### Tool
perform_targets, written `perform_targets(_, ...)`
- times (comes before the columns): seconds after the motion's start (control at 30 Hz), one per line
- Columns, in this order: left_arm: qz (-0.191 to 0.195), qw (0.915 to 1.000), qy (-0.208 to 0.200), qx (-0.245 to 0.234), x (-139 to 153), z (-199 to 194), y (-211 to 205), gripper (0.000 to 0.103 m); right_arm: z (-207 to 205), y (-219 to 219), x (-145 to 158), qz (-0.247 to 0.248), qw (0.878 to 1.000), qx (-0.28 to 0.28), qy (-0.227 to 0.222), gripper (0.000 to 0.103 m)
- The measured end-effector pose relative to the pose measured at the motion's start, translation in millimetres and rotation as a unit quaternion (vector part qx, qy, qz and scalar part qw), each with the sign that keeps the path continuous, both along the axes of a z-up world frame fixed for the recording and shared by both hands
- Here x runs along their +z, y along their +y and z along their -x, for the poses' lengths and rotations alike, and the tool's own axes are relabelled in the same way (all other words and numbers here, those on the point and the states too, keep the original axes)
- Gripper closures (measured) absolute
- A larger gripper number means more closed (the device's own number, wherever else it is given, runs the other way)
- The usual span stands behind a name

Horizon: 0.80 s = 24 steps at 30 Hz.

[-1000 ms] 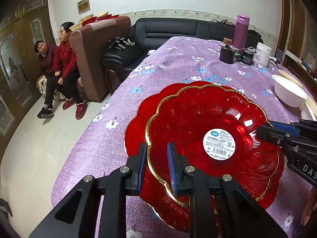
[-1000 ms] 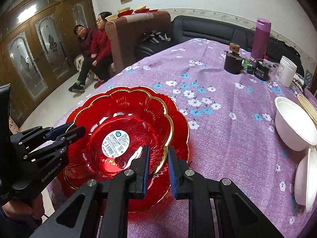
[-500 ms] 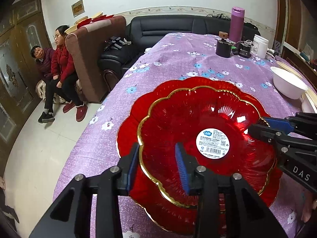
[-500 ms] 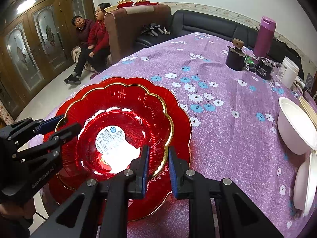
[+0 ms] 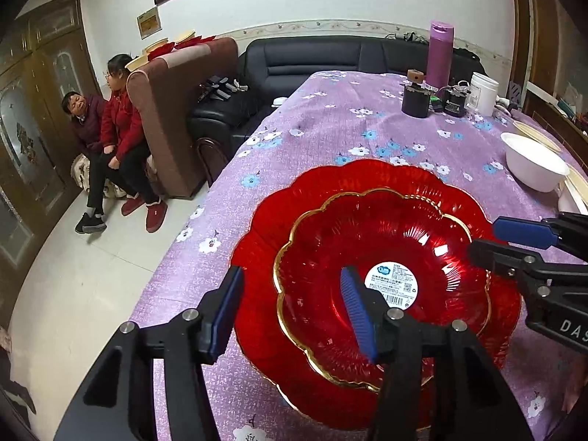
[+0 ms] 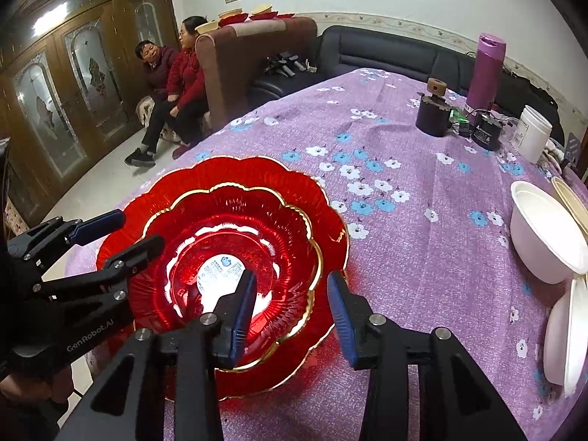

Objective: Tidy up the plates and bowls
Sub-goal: 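Open both tools to release the stickered red plate and lift away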

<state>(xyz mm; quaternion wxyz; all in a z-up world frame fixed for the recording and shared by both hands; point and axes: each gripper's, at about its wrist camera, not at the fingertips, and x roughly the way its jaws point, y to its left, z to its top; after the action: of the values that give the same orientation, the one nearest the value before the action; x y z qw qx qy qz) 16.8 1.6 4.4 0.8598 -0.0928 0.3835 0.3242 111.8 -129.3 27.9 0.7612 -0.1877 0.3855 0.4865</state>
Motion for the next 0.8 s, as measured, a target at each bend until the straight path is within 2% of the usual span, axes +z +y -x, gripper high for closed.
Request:
perform_targets(0.2,-0.005,1.0,-0.007,0.002,7.3,1.5,-3.6,0.046,-2.8,-14.9,11.5,-0.026,1.0,-0.006,0.009,0.058)
perform_targets(0.47,-0.016,0.9997,-0.011,-0.016,17.1,-5.7,-19.8,0.045,-10.7,-42.7,23.9,-0.063,0.998,-0.027,0.016,0.043)
perform_targets(0.8,-0.039,0.9965,-0.015,-0.072,37.3,-32.7,-64.0,0.045,-35.6,-93.6,28.7,-0.095,0.992,-0.078,0.034,0.043)
